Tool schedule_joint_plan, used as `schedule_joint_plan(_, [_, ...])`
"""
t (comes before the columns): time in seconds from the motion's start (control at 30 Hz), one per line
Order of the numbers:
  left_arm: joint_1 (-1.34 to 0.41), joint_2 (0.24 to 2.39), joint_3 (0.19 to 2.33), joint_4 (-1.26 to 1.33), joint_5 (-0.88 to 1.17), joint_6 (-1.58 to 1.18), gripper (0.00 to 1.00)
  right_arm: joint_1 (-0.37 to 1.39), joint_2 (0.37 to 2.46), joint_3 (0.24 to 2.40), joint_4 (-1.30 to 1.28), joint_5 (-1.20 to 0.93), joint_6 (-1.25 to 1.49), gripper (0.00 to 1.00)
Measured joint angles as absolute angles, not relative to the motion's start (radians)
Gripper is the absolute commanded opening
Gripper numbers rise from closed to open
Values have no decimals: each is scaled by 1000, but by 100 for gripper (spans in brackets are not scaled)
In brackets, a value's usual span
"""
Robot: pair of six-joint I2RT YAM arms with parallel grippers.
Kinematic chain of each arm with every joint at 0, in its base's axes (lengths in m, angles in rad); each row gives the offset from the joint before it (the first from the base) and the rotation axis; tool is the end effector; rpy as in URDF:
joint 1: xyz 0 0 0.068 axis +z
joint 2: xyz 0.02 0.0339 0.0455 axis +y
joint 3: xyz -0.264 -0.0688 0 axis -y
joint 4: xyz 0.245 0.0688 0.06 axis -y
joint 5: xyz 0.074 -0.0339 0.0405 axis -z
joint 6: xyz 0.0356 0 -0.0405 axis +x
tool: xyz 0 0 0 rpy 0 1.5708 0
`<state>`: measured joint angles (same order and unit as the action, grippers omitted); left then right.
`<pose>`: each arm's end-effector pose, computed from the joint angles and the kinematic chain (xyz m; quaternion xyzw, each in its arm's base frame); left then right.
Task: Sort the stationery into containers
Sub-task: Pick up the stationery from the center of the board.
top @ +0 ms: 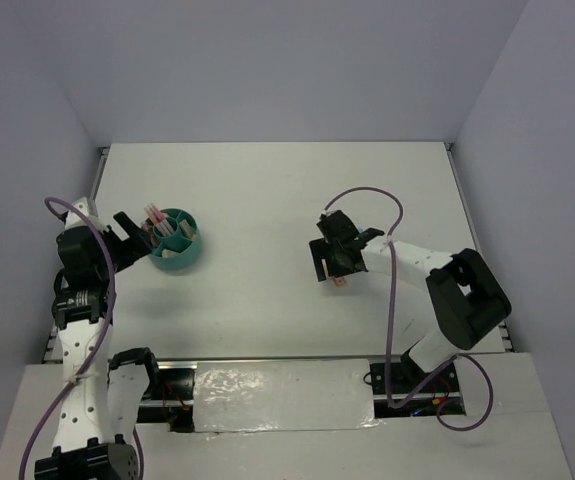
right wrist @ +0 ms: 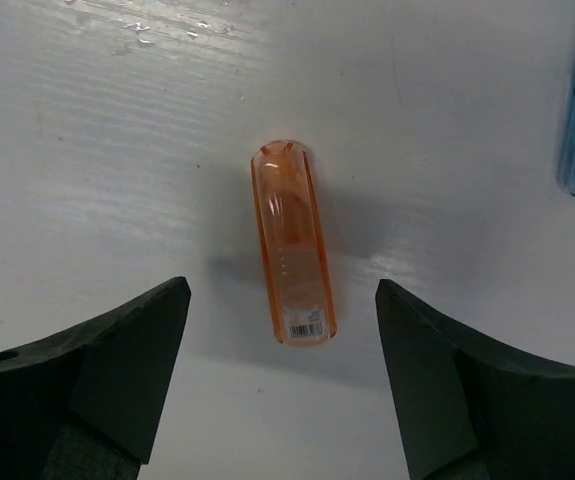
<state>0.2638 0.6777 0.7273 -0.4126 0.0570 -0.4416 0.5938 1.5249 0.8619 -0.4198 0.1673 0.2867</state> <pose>0.1535 0.0394 0.3122 -0.2690 0.7777 -0.0738 0.5633 0.2429 0.1568 0.1773 -0.1280 0.9587 0.0292 0.2523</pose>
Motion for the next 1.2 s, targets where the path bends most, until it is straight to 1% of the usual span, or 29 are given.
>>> schedule_joint_plan(0.07, [258, 691, 727, -423, 57, -440, 99, 585, 1570, 879, -426, 167, 282, 81])
schedule_joint_plan(0.17, [255, 702, 727, -435, 56, -440, 99, 575, 1626, 896, -448, 154, 290, 58])
schedule_joint_plan(0.2, [253, 698, 727, -437, 56, -440, 99, 570, 1638, 913, -457, 146, 287, 47])
schedule_joint_plan(0.23, [251, 694, 727, -437, 56, -440, 99, 567, 1647, 921, -456, 144, 287, 42])
schedule_joint_plan(0.27, [249, 690, 727, -437, 54, -440, 99, 563, 1653, 928, -457, 138, 290, 30])
schedule_joint_plan(0.3, [248, 688, 727, -437, 52, -440, 99, 562, 1654, 929, -457, 136, 291, 22])
schedule_joint_plan(0.37, [243, 686, 727, -439, 49, -441, 99, 558, 1651, 927, -457, 119, 293, 9])
schedule_joint_plan(0.47, [237, 684, 727, -445, 67, -449, 99, 559, 1626, 904, -435, 79, 298, 8])
schedule_joint_plan(0.57, [227, 654, 714, -427, 152, -491, 99, 620, 1552, 855, -406, 11, 308, 8])
schedule_joint_plan(0.7, [117, 573, 683, -392, 253, -635, 99, 867, 1420, 878, -319, -32, 322, 10])
schedule_joint_plan(0.83, [-20, 535, 697, -343, 302, -759, 99, 1058, 1424, 1027, -224, -25, 321, 9])
schedule_joint_plan(0.97, [-74, 544, 760, -352, 307, -817, 97, 1145, 1426, 1094, -140, 24, 311, 9])
schedule_joint_plan(1.07, [-76, 541, 768, -344, 324, -848, 93, 1176, 1429, 1121, -123, 23, 293, 9])
schedule_joint_plan(1.2, [-76, 539, 749, -329, 364, -891, 87, 1192, 1458, 1208, -132, 40, 270, 9])
